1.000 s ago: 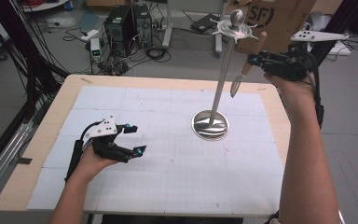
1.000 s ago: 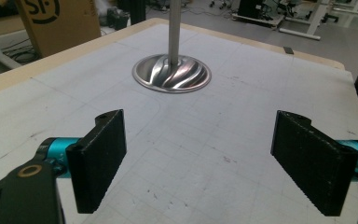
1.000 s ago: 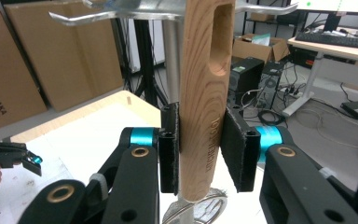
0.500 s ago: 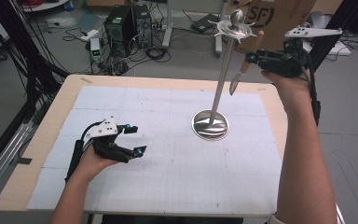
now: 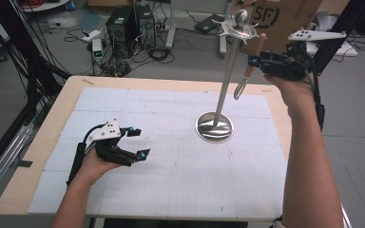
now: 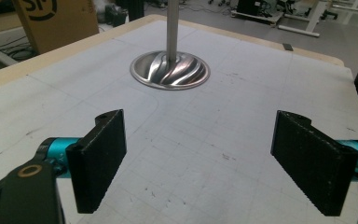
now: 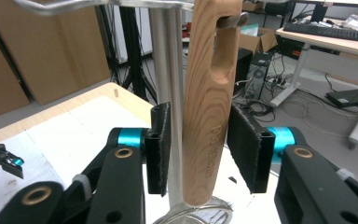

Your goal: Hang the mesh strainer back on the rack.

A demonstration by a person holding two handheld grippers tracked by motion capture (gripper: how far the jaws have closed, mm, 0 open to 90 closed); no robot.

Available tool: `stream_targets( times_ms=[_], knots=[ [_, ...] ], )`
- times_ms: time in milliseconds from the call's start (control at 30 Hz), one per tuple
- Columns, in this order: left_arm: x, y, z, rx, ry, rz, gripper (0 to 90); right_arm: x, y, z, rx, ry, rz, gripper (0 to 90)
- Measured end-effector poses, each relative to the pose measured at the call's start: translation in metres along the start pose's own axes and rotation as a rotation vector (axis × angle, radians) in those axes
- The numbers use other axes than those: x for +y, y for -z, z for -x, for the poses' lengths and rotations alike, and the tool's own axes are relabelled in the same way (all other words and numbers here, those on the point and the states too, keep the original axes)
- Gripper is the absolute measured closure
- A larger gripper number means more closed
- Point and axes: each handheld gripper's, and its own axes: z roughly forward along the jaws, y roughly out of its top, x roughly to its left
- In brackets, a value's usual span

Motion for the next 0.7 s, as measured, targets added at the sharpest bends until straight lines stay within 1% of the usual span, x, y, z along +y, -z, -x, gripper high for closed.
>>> stream_targets(
  times_ms=[67,133,200,367,433,467,667,700],
  knots=[
    [0.000,0.000,0.000,0.000,0.001,0.000,18.6,-0.003,0.003,0.000,-0.003,0.005,0.001,57.5],
    [0.000,0.000,0.000,0.001,0.000,0.001,18.6,-0.006,0.006,-0.001,-0.006,-0.003,0.000,56.7],
    [0.000,0.000,0.000,0.002,0.001,0.002,18.5,-0.010,0.009,0.000,-0.004,-0.005,0.014,56.4],
    [0.000,0.001,-0.001,0.006,0.002,0.004,18.5,-0.022,0.016,-0.001,0.002,-0.009,0.030,56.3],
    [0.000,0.001,-0.001,0.007,-0.001,0.003,18.5,-0.025,0.018,-0.002,0.007,-0.001,0.034,56.3],
    [0.000,0.002,-0.001,0.010,0.001,0.006,18.4,-0.027,0.018,-0.003,0.016,-0.006,0.036,56.3],
    [0.000,0.004,-0.003,0.020,0.005,0.016,18.4,-0.033,0.022,-0.012,0.040,0.017,0.048,55.7],
    [0.000,0.005,-0.003,0.022,0.006,0.017,18.4,-0.034,0.022,-0.014,0.044,0.027,0.050,55.5]
  ],
)
